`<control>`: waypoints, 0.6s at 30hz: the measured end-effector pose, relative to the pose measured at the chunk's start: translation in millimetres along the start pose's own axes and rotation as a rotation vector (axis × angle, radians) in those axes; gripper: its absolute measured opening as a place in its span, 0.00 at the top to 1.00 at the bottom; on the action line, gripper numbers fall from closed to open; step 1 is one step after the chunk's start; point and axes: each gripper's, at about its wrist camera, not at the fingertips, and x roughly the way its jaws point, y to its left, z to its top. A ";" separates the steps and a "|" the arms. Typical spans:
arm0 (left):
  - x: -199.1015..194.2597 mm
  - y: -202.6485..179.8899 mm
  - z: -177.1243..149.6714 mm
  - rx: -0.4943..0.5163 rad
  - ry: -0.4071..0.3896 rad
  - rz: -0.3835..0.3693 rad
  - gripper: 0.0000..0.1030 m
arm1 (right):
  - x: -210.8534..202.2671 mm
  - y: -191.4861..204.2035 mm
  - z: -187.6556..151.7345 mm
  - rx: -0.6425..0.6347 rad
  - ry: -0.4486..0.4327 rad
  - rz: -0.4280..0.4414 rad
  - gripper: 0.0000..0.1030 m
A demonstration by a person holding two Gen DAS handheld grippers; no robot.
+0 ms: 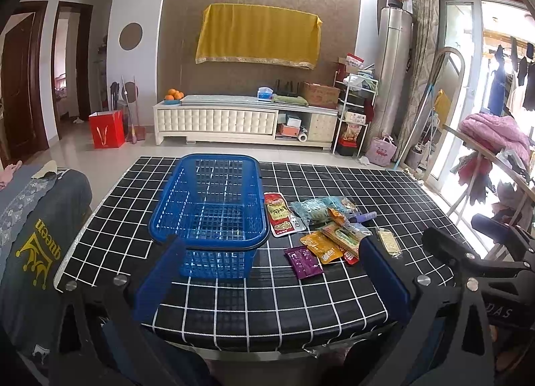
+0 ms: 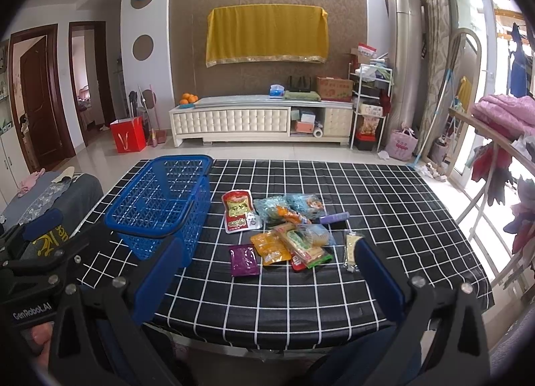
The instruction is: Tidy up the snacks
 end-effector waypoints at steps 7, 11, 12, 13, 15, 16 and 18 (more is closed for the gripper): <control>0.7 -0.5 -0.5 0.006 -0.002 0.007 0.00 | 0.9 1.2 -0.6 -0.005 0.006 0.001 0.00; 1.2 -0.1 -0.5 0.001 0.001 0.005 0.00 | 2.2 1.3 0.1 -0.005 0.008 0.005 0.00; 1.7 0.2 -0.7 0.000 0.002 0.005 0.00 | 2.3 1.6 0.1 -0.006 0.008 0.004 0.00; 1.8 0.2 -0.6 0.000 0.002 0.004 0.00 | 2.6 2.0 0.1 -0.007 0.008 0.004 0.00; 1.8 0.8 -0.2 -0.002 0.003 0.003 0.00 | 3.1 2.2 0.0 -0.007 0.008 0.004 0.00; 1.9 0.7 0.1 -0.002 0.005 0.004 0.00 | 3.5 2.2 0.0 -0.007 0.009 0.005 0.00; 1.9 0.6 -0.7 -0.003 0.005 0.006 0.00 | 3.6 2.6 -0.3 -0.008 0.010 0.005 0.00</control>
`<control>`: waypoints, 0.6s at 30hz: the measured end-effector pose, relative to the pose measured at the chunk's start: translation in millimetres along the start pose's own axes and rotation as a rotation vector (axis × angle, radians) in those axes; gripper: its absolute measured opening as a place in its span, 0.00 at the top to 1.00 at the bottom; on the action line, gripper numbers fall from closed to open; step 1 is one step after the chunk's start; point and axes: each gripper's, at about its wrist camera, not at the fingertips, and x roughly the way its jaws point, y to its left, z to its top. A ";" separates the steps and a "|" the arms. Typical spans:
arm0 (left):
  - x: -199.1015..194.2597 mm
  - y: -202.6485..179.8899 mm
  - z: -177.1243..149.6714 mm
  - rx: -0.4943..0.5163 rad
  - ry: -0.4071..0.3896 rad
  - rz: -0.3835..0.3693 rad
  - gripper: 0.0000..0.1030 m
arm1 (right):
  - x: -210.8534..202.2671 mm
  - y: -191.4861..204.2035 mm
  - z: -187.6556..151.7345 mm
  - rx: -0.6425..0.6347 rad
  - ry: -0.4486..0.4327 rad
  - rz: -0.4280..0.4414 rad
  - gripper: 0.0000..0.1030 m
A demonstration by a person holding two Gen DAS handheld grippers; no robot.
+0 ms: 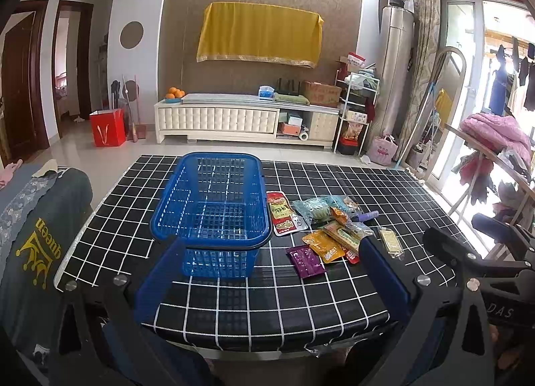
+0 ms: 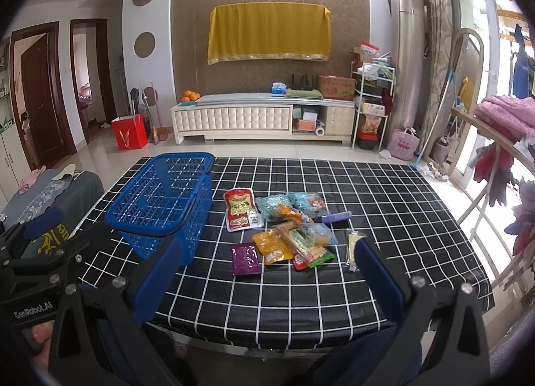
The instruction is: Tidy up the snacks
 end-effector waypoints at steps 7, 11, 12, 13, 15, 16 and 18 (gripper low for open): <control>-0.7 0.2 -0.5 0.002 0.003 0.001 0.00 | 0.1 0.0 0.2 -0.003 0.003 0.004 0.00; -0.7 0.2 -0.9 0.000 0.006 0.000 0.00 | -0.5 -0.4 -0.3 -0.004 0.005 0.006 0.00; -0.8 0.2 -0.8 0.000 0.006 0.000 0.00 | -0.5 -0.7 -0.2 -0.004 0.005 0.007 0.00; -0.7 0.1 -0.7 0.000 0.006 0.000 0.00 | -0.4 -0.7 -0.2 -0.004 0.005 0.007 0.00; -0.9 0.1 -0.7 0.001 0.005 0.000 0.00 | -1.0 -0.9 -0.6 -0.005 0.005 0.006 0.00; -0.7 0.2 -0.4 0.001 0.006 0.001 0.00 | -1.1 -0.5 -1.1 -0.006 0.005 0.007 0.00; -1.0 0.1 -0.8 0.002 0.006 0.002 0.00 | -0.6 -0.1 -0.6 -0.005 0.006 0.007 0.00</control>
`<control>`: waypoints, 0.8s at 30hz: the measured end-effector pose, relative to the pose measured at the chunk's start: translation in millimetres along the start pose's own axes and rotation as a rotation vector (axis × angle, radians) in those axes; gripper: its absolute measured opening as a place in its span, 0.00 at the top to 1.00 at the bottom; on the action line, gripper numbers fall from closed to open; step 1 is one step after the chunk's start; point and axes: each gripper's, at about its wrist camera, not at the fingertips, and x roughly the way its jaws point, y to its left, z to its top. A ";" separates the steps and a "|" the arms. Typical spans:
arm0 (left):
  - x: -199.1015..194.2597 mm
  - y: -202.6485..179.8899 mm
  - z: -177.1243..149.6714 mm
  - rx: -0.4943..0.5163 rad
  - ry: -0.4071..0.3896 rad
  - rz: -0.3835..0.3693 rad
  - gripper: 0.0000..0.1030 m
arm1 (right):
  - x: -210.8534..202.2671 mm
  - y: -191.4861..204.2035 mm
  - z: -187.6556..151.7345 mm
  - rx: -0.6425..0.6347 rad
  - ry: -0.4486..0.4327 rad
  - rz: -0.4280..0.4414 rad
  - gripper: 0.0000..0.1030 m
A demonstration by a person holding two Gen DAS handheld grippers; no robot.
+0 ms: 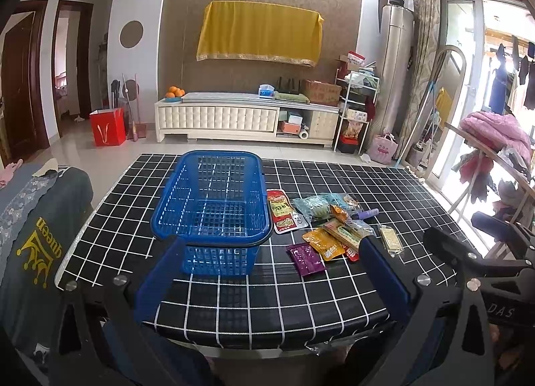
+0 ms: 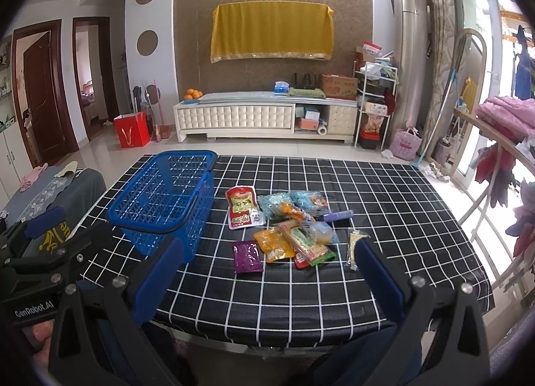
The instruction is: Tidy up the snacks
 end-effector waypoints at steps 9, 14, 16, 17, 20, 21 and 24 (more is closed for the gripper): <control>-0.6 -1.7 -0.7 0.000 0.003 -0.004 0.00 | -1.9 -0.2 -0.7 -0.001 0.001 0.007 0.00; 2.2 -6.0 1.6 0.006 0.010 0.001 0.00 | -0.7 -3.1 1.7 0.005 0.003 0.018 0.00; 6.0 -8.7 6.2 0.011 0.016 0.004 0.00 | 1.5 -7.3 6.1 0.011 0.006 0.024 0.00; 8.8 -10.0 9.3 0.013 0.019 0.004 0.00 | 3.0 -9.9 8.5 0.014 0.005 0.026 0.00; 21.5 -17.2 23.2 0.016 0.035 -0.006 0.00 | 8.9 -17.8 19.4 0.021 0.004 0.021 0.00; 26.1 -19.1 27.0 0.016 0.039 -0.011 0.00 | 12.3 -21.9 25.4 0.023 0.000 0.013 0.00; 45.2 -29.5 45.2 0.019 0.057 -0.026 0.00 | 20.1 -34.2 38.6 0.036 -0.020 -0.008 0.00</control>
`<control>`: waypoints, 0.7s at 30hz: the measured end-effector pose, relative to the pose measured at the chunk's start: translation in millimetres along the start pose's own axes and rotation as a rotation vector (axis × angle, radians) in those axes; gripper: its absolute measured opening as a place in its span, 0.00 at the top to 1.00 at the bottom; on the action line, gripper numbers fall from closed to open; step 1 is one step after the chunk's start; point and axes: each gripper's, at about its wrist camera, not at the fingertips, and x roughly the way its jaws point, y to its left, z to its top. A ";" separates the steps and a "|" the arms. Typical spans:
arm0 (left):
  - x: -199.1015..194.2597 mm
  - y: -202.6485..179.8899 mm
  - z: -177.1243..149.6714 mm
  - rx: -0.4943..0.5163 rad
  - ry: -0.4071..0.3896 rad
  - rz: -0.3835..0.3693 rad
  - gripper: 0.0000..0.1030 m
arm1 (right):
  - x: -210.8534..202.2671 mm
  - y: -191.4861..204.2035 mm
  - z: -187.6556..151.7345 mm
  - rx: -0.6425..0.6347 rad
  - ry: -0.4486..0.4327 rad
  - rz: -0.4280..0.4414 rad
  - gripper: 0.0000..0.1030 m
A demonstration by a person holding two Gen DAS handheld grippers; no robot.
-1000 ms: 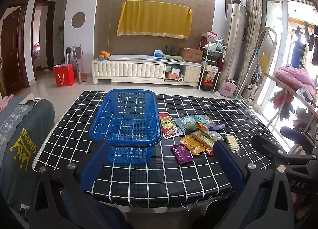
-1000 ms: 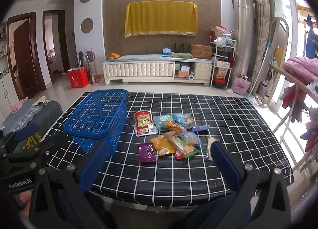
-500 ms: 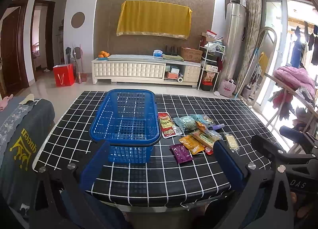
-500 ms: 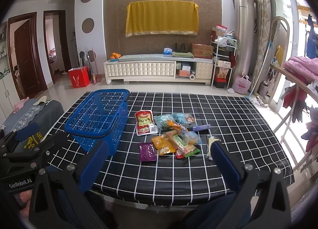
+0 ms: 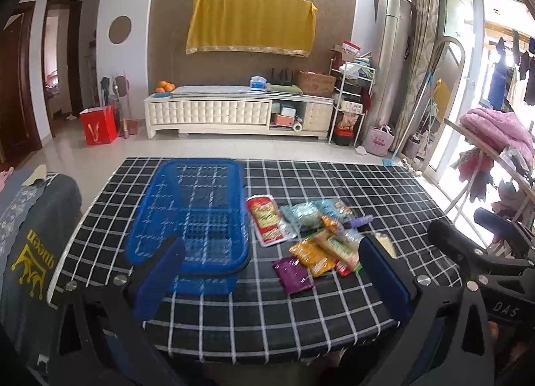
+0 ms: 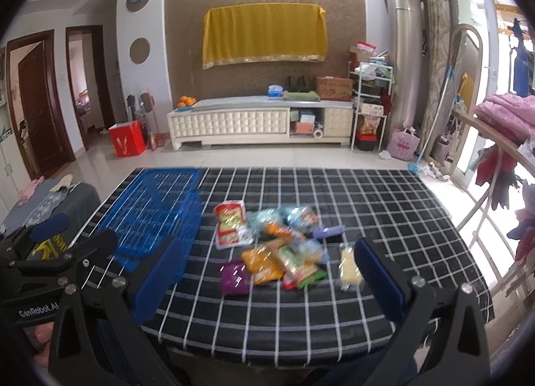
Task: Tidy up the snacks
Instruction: 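Reach the left tool to the mesh-wrapped bun while the right tool reaches the blue bread bag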
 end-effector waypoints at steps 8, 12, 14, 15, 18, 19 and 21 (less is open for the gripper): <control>70.3 -25.6 49.3 0.013 0.076 -0.029 0.00 | 53.2 -44.4 39.4 0.041 0.035 0.017 0.00; 109.8 -35.4 70.6 0.047 0.119 -0.009 0.00 | 91.9 -60.8 52.2 0.026 0.094 0.031 0.00; 130.5 -39.1 79.0 0.069 0.147 0.014 0.00 | 119.2 -70.4 58.7 0.030 0.146 0.040 0.00; 142.1 -40.8 83.4 0.076 0.159 0.019 0.00 | 133.2 -74.6 60.9 0.031 0.175 0.047 0.00; 170.3 -42.0 91.2 0.081 0.199 0.024 0.00 | 173.6 -83.6 64.7 0.031 0.264 0.076 0.00; 182.4 -42.8 92.7 0.080 0.219 0.022 0.00 | 185.0 -85.2 65.6 0.031 0.290 0.086 0.00; 203.4 -42.9 94.5 0.066 0.261 0.008 0.00 | 213.7 -89.4 65.3 0.026 0.353 0.109 0.00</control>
